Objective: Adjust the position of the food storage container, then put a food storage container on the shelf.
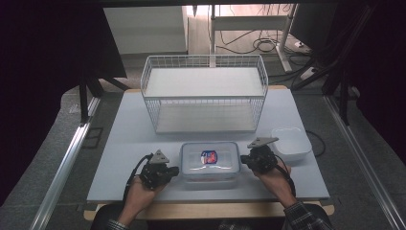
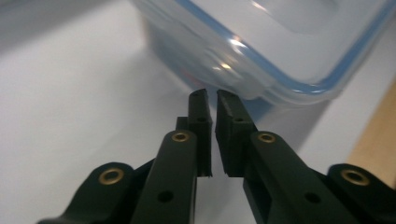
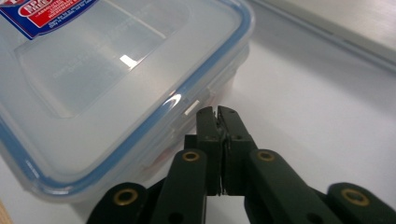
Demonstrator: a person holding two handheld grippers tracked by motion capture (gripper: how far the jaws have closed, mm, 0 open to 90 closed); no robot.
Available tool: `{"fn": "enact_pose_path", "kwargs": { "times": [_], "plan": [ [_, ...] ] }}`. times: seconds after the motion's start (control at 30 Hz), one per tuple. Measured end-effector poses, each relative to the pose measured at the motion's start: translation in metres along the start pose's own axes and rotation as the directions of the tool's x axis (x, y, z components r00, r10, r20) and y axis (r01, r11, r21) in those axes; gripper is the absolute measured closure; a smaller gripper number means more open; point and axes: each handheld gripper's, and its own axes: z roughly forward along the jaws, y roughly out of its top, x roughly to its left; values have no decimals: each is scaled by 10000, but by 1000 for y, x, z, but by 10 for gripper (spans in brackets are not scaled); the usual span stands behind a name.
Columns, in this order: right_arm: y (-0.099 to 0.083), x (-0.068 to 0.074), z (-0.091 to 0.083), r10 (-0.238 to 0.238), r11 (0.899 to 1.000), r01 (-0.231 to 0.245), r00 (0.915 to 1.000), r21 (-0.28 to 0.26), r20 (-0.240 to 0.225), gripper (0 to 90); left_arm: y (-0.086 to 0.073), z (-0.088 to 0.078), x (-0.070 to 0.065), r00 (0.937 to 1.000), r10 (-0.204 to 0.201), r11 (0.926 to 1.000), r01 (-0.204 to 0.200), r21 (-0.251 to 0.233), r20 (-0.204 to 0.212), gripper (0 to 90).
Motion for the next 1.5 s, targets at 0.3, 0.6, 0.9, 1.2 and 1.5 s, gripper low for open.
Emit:
{"fn": "enact_pose_path", "kwargs": {
  "times": [0.3,0.6,0.9,1.2,1.5],
  "plan": [
    [-10,-5,-33,-177,9955,194,9997,-925,189,677,-8,-25,8,9987,48,9977,-82,-677,-500,475],
    [-13,-5,-42,-157,9884,139,9998,-1512,-105,366,-15,-28,12,9983,148,9955,-199,-926,-556,226],
    [-16,-8,-37,-234,9877,198,9995,-1548,-217,179,-20,-22,14,9987,296,9981,-317,-520,-412,99],
    [-17,-7,-35,-275,9869,214,9990,-1600,-357,103,-21,-23,15,9974,583,9930,-624,-999,-432,43],
    [-10,-1,-31,-571,9855,465,9965,-1634,-612,20,-15,-19,18,9997,237,9961,-245,-850,-96,26]
  ]
}}
